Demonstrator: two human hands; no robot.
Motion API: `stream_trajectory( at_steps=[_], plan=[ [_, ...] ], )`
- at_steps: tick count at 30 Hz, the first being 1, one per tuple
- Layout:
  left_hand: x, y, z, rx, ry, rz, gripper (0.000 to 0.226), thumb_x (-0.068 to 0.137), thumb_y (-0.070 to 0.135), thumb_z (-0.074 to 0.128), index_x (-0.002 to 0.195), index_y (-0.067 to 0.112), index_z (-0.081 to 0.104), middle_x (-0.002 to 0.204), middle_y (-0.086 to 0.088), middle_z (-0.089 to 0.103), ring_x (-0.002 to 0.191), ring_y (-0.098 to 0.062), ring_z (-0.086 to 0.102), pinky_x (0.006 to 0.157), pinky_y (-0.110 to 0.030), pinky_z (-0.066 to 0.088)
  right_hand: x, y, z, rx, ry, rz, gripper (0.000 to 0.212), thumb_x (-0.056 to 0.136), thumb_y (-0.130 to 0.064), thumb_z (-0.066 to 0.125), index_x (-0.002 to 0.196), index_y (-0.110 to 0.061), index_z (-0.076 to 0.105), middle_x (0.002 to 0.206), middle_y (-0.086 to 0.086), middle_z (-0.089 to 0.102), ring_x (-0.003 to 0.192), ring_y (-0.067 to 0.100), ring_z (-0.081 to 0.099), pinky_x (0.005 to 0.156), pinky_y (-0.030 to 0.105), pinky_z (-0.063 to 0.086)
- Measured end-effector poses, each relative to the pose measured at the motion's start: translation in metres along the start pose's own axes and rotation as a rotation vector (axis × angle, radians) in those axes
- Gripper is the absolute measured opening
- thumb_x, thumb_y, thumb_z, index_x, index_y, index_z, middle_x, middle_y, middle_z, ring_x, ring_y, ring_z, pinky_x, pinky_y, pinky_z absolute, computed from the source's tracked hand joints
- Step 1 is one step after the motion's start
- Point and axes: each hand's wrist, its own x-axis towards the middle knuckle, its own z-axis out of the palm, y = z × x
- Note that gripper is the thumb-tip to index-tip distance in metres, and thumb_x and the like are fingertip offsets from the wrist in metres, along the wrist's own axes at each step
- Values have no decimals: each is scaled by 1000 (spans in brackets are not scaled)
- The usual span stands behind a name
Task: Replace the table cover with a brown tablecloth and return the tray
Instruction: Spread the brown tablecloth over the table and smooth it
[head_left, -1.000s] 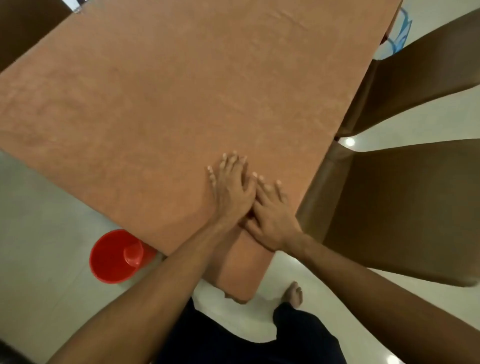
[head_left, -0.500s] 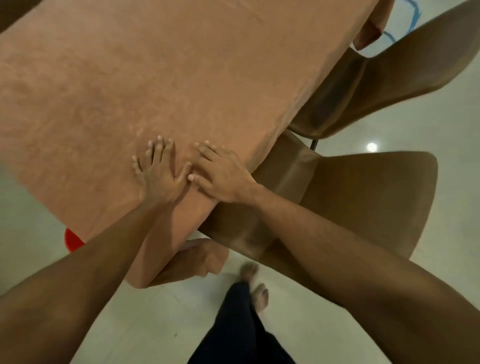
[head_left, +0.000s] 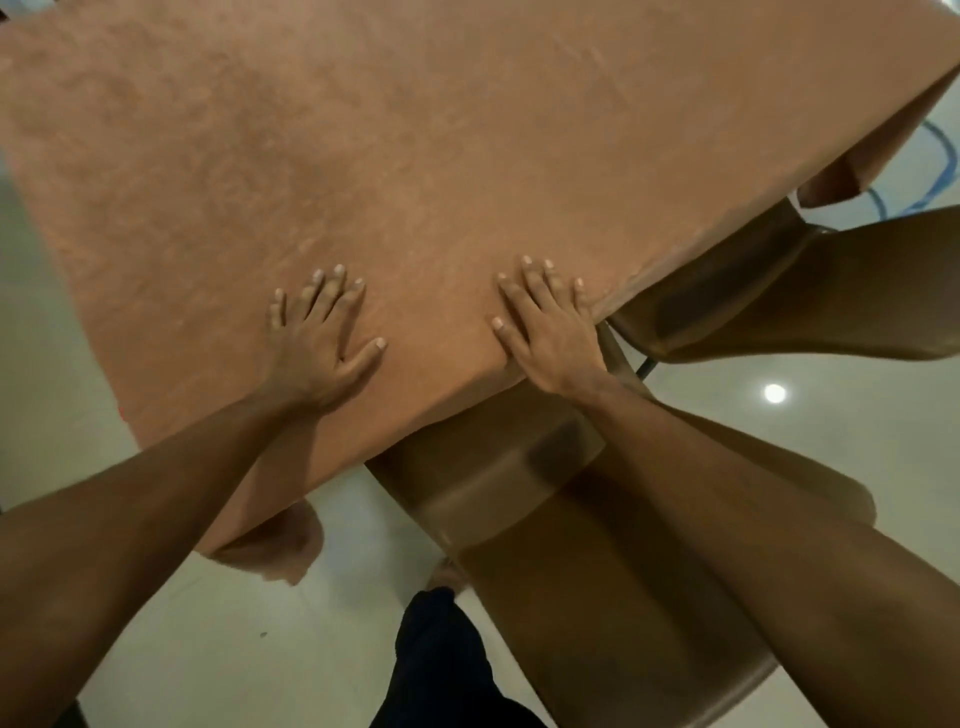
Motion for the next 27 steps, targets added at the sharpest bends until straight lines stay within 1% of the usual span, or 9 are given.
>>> stream_trajectory(
  at_steps=[2, 6, 10, 14, 15, 17, 21, 25, 27],
  plan=[
    [-2, 8, -2, -3, 2, -36, 78, 93, 72, 25, 157, 29, 16, 167, 1, 8, 154, -20, 2, 121, -57, -1, 12, 18, -7, 1, -7, -19, 63, 105, -60, 17, 161, -32, 13, 170, 2, -2, 156, 26, -8, 123, 56, -7],
    [8, 44, -2, -63, 83, -234, 71, 96, 67, 30, 150, 22, 38, 162, -6, 27, 152, -28, 11, 118, -60, -2, 14, 78, -18, -25, -28, -7, 62, 105, -59, 14, 161, -34, 7, 170, 1, -5, 155, 26, -10, 122, 53, -10],
    [29, 119, 3, -202, 46, -446, 77, 92, 67, 32, 147, 15, 44, 160, -14, 30, 150, -34, 20, 119, -62, 14, -1, 126, -40, -45, -106, -200, 62, 105, -53, 32, 161, -31, 14, 170, 4, 0, 156, 27, -3, 125, 53, -1],
    [60, 219, 15, -178, 25, -413, 65, 97, 45, 54, 152, 14, 39, 162, -14, 27, 150, -33, 20, 120, -58, 15, -8, 164, -71, 24, -205, -286, 60, 102, -45, 47, 157, -31, 27, 169, 0, 10, 156, 22, 4, 123, 62, 3],
    [62, 225, 13, -182, 12, -412, 65, 97, 44, 55, 153, 16, 37, 163, -12, 25, 151, -33, 18, 120, -58, 13, -8, 155, -71, 52, -225, -285, 60, 100, -43, 51, 155, -31, 31, 169, -1, 12, 156, 20, 6, 122, 62, 4],
    [100, 284, 19, -208, -47, -444, 72, 97, 53, 51, 157, 23, 25, 166, -10, 12, 153, -32, 7, 120, -60, 5, -4, 194, -92, 91, -245, -295, 57, 99, -40, 55, 152, -29, 38, 167, -1, 20, 155, 20, 12, 122, 63, 5],
    [136, 329, 24, -238, -334, -654, 102, 78, 90, 27, 154, 39, -17, 160, -9, -33, 147, -34, -29, 114, -61, -15, 14, 227, -115, 130, -181, -347, 47, 97, -38, 56, 142, -24, 48, 153, 2, 42, 147, 23, 30, 121, 62, 13],
    [143, 335, 25, -212, -385, -713, 118, 55, 101, 12, 149, 42, -28, 156, -6, -41, 145, -33, -34, 115, -62, -16, 55, 250, -120, 24, -176, -482, 50, 100, -46, 47, 145, -23, 48, 159, 4, 35, 151, 25, 23, 121, 57, 14],
    [144, 330, 27, -212, -385, -723, 117, 53, 102, 9, 148, 45, -28, 156, -4, -40, 145, -31, -34, 115, -61, -16, 74, 247, -116, 12, -194, -555, 53, 102, -48, 42, 150, -25, 43, 164, 4, 28, 154, 25, 16, 122, 59, 10]
  ],
)
